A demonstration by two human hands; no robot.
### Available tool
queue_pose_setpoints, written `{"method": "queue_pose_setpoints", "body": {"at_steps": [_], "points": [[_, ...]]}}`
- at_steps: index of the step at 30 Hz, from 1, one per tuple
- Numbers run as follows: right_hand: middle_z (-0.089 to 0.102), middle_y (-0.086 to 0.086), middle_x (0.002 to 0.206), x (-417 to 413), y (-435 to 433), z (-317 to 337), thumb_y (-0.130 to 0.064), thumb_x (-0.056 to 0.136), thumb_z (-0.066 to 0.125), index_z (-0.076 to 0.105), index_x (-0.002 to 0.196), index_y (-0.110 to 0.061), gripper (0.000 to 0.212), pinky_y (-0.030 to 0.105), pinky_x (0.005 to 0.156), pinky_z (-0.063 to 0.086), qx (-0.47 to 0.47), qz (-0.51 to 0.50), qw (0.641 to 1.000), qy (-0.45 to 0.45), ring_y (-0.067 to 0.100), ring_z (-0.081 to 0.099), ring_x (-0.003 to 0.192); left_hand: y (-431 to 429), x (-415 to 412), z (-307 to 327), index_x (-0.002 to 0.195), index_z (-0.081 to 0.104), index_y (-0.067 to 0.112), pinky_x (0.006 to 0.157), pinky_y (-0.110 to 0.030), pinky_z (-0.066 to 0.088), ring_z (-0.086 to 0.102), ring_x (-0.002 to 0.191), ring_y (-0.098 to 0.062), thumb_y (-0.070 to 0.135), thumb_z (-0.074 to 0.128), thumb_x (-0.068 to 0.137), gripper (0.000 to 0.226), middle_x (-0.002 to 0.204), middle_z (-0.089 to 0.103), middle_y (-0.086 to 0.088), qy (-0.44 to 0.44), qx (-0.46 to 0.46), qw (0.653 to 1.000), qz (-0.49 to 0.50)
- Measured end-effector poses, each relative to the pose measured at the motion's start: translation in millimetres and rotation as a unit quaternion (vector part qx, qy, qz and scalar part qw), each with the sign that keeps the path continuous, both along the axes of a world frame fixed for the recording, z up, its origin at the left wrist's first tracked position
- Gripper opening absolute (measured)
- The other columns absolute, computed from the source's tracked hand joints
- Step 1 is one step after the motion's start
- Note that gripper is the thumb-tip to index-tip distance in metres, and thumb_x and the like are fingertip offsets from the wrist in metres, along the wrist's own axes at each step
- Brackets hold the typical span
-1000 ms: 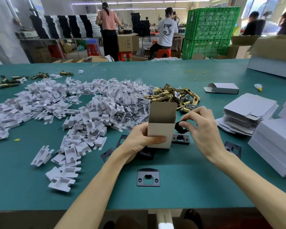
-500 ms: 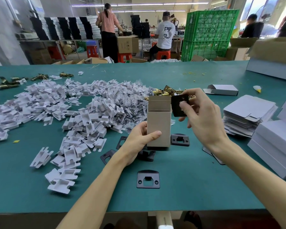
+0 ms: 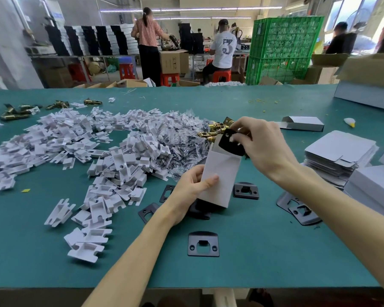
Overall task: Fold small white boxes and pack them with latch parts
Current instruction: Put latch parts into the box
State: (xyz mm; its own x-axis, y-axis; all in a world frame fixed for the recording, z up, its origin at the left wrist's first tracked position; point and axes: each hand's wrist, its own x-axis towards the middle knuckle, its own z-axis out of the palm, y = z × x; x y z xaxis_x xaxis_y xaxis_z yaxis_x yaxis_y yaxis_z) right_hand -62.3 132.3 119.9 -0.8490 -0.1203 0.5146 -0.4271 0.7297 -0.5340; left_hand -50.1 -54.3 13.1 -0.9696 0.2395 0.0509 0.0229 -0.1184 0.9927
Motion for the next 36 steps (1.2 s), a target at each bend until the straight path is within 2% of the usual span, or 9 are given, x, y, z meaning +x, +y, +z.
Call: {"method": "queue_pose_setpoints", "body": {"at_steps": [6, 10, 14, 19, 23, 25, 27, 32, 36], "points": [[0.074, 0.012, 0.099, -3, -4, 3, -0.011, 0.098, 0.062, 0.070, 0.115, -0.013, 0.019, 0.048, 0.081, 0.057, 0.025, -0.016, 0.999, 0.031, 0.033, 0.068, 0.089, -2, 0, 1, 0.136, 0.061, 0.009, 0.094, -0.038, 0.057, 0.070, 0.109, -0.021, 0.022, 0.076, 0.092, 0.049, 0.126, 0.073, -0.010, 0.008, 0.009, 1.000, -0.010], [0.069, 0.003, 0.092, -4, 8, 0, -0.009, 0.100, 0.058, 0.067, 0.115, -0.011, 0.018, 0.043, 0.076, 0.060, -0.127, -0.073, 0.986, 0.074, 0.023, 0.066, 0.085, -4, 0, 1, 0.134, 0.062, 0.007, 0.101, -0.047, 0.054, 0.069, 0.111, -0.024, 0.021, 0.075, 0.091, 0.047, 0.128, 0.072, -0.014, 0.005, 0.012, 1.000, 0.002], [0.071, 0.011, 0.096, -6, 32, -35, -0.005, 0.095, 0.058, 0.071, 0.112, -0.011, 0.022, 0.044, 0.086, 0.056, -0.104, -0.147, 0.981, -0.068, 0.035, 0.068, 0.092, -4, -1, 2, 0.132, 0.063, 0.008, 0.095, -0.041, 0.056, 0.069, 0.109, -0.023, 0.013, 0.068, 0.094, 0.039, 0.128, 0.072, -0.013, 0.011, 0.034, 0.999, 0.025], [0.074, 0.007, 0.099, 7, 31, -85, -0.010, 0.093, 0.061, 0.069, 0.105, -0.023, 0.019, 0.031, 0.077, 0.052, -0.055, -0.101, 0.970, -0.213, 0.023, 0.068, 0.088, -5, 0, 5, 0.125, 0.069, 0.010, 0.073, -0.029, 0.059, 0.072, 0.092, -0.021, 0.032, 0.077, 0.088, 0.044, 0.111, 0.077, -0.009, -0.005, 0.050, 0.998, 0.028], [0.065, 0.004, 0.109, 7, 28, -86, -0.007, 0.095, 0.061, 0.065, 0.116, -0.014, 0.023, 0.035, 0.095, 0.048, -0.023, -0.103, 0.991, -0.083, 0.023, 0.060, 0.103, -2, 1, 1, 0.116, 0.072, 0.008, 0.064, -0.020, 0.052, 0.070, 0.081, -0.016, 0.036, 0.073, 0.084, 0.043, 0.096, 0.077, -0.004, 0.007, -0.013, 0.999, 0.035], [0.067, -0.001, 0.101, 10, 25, -69, -0.006, 0.096, 0.061, 0.066, 0.106, -0.016, 0.016, 0.020, 0.087, 0.046, -0.104, -0.074, 0.992, 0.013, 0.015, 0.062, 0.095, 0, 1, 0, 0.110, 0.075, 0.006, 0.063, -0.020, 0.050, 0.068, 0.077, -0.016, 0.039, 0.072, 0.085, 0.042, 0.091, 0.076, -0.004, 0.021, -0.040, 0.998, 0.030], [0.073, -0.008, 0.091, 10, 23, -52, -0.006, 0.098, 0.059, 0.069, 0.098, -0.018, 0.015, 0.013, 0.077, 0.048, -0.149, -0.017, 0.988, 0.025, 0.007, 0.067, 0.085, 1, 2, 0, 0.109, 0.076, 0.005, 0.064, -0.024, 0.050, 0.069, 0.076, -0.017, 0.041, 0.073, 0.084, 0.044, 0.092, 0.076, -0.007, 0.026, -0.059, 0.998, 0.020], [0.071, -0.013, 0.087, 8, 19, -39, -0.033, 0.106, 0.050, 0.066, 0.101, -0.018, 0.022, 0.023, 0.069, 0.048, -0.005, 0.084, 0.988, -0.129, 0.005, 0.066, 0.080, 0, 5, 4, 0.106, 0.080, 0.012, 0.061, -0.023, 0.047, 0.067, 0.073, -0.019, 0.052, 0.075, 0.081, 0.047, 0.090, 0.077, -0.008, 0.027, -0.061, 0.998, 0.010], [0.067, -0.007, 0.081, 8, 22, -38, -0.049, 0.104, 0.041, 0.061, 0.085, -0.017, 0.042, 0.021, 0.064, 0.046, 0.032, 0.075, 0.987, -0.138, 0.003, 0.061, 0.071, 2, 9, 6, 0.105, 0.082, 0.017, 0.060, -0.021, 0.048, 0.067, 0.074, -0.016, 0.044, 0.071, 0.088, 0.034, 0.093, 0.078, -0.008, 0.032, -0.070, 0.997, -0.006]]}}
